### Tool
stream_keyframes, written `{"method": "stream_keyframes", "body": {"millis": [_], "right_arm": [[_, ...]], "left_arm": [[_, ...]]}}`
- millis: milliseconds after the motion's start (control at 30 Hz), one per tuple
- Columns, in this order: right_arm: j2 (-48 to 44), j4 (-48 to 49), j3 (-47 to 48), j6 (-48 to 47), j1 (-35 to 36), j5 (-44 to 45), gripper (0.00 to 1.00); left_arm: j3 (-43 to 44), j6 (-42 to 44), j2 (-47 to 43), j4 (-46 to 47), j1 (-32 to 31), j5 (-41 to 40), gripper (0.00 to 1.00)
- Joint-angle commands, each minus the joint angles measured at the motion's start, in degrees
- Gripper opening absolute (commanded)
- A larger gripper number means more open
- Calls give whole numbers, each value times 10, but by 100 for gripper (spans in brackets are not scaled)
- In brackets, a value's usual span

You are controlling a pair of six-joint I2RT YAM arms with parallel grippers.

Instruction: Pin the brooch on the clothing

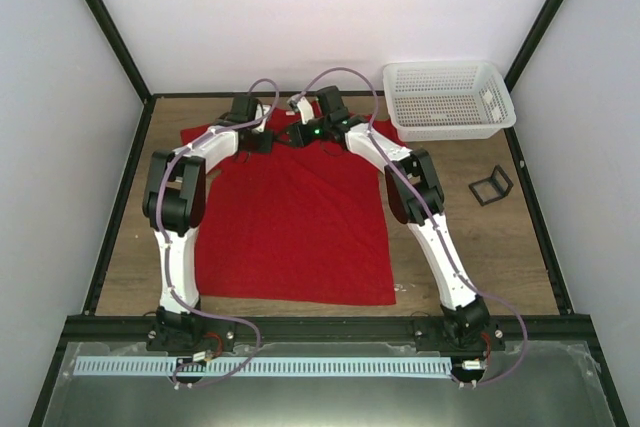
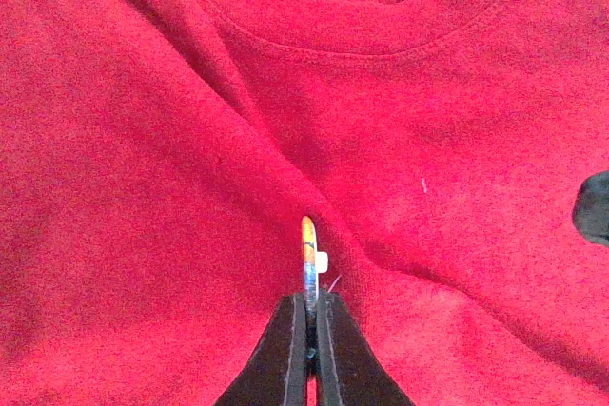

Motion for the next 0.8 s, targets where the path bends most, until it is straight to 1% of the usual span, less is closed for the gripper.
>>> {"method": "stream_keyframes", "body": {"millis": [0, 133, 200, 233, 533, 767], "right_arm": [[8, 29, -9, 17, -2, -50, 44], [37, 49, 1, 35, -2, -78, 32], [50, 45, 11, 43, -2, -82, 24], [54, 46, 13, 46, -2, -80, 21], [83, 56, 25, 64, -2, -76, 19], [115, 52, 58, 73, -2, -84, 7]], "left_arm": [[-12, -18, -23, 12, 10, 48, 0], [-14, -19, -25, 13, 12, 68, 0], [-15, -20, -26, 12, 13, 70, 0], [-16, -23, -26, 13, 14, 73, 0], [-19, -31, -33, 17, 22, 99, 0], [-40, -31, -49, 43, 26, 147, 0]]}}
